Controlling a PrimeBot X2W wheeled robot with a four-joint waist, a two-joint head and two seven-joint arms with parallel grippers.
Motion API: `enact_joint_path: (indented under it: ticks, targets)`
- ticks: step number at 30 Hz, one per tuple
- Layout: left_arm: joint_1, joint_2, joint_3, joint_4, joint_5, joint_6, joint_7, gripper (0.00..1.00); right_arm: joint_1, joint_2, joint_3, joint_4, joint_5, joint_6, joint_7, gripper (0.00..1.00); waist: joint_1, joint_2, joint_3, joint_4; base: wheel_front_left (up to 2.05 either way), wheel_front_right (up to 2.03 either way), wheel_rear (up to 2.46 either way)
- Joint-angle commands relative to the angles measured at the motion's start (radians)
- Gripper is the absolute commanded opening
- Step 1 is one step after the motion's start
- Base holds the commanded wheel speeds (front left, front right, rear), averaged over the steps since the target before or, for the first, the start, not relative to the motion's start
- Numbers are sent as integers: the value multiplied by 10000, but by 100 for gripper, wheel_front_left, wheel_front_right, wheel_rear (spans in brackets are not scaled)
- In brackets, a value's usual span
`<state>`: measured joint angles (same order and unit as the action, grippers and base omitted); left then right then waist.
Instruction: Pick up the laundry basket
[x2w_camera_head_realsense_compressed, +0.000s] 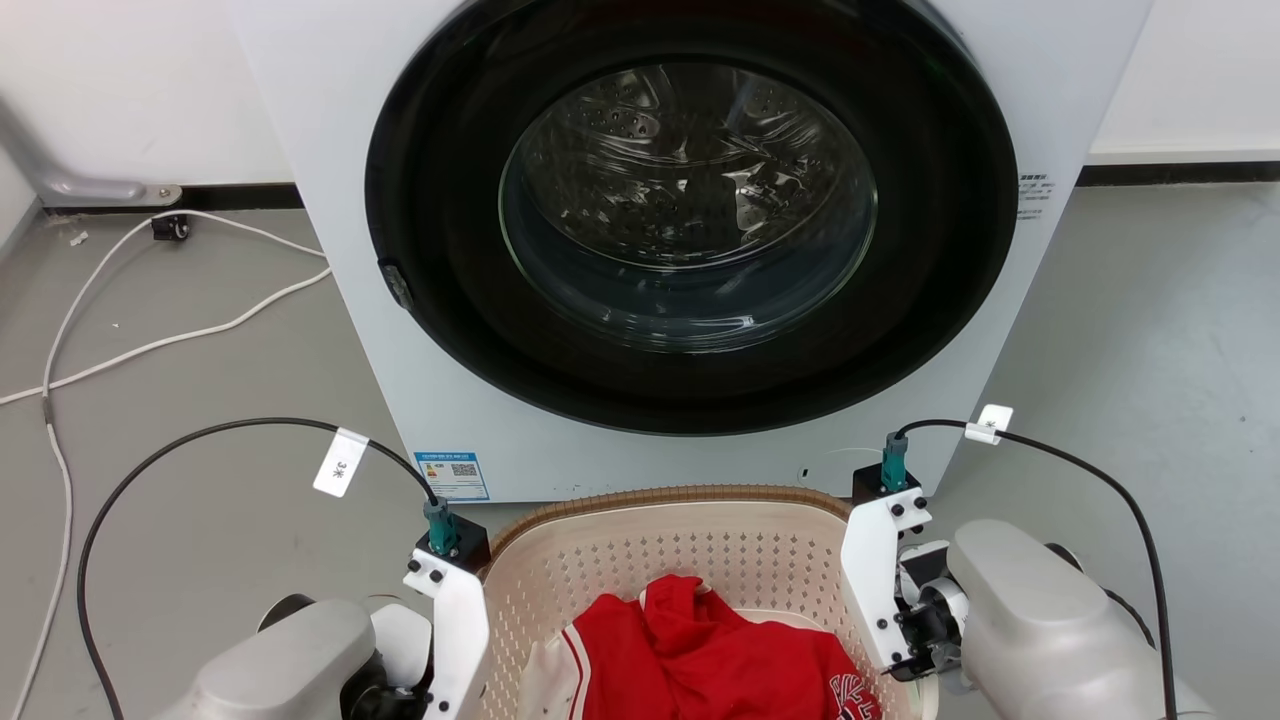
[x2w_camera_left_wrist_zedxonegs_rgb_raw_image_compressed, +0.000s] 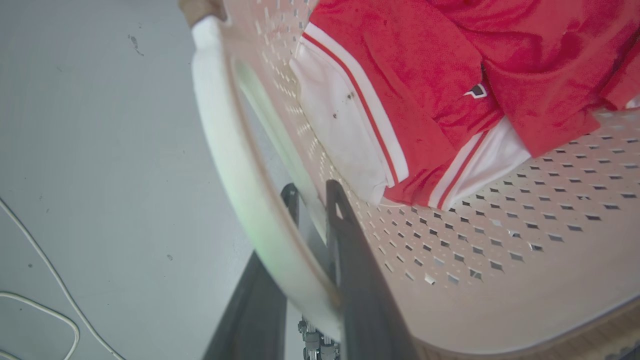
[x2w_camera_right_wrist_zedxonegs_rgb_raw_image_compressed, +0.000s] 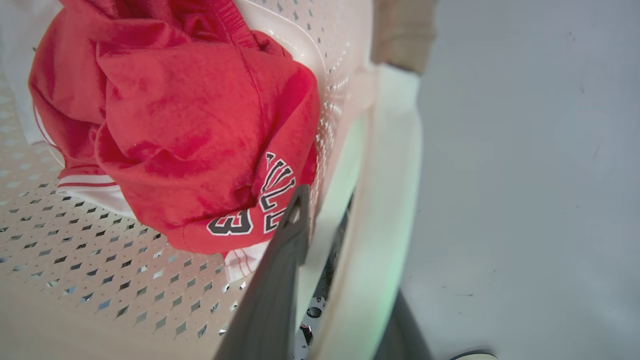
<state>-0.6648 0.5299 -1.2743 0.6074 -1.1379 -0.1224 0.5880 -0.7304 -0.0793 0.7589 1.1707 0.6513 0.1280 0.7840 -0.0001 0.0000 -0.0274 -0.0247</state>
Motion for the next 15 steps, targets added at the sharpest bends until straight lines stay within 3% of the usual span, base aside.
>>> enact_joint_path:
  ticks: [1, 15]
  targets:
    - [218, -11, -112, -91, 77, -133, 145, 0, -293, -40, 55, -141, 27, 49, -93, 0, 1, 0, 3, -19, 0, 0, 0]
    - [253, -162, -109, -32, -20, -134, 41, 0, -313, -14, 406, 57, 334, 49, -184, 0, 1, 0, 35, -113, 0, 0, 0]
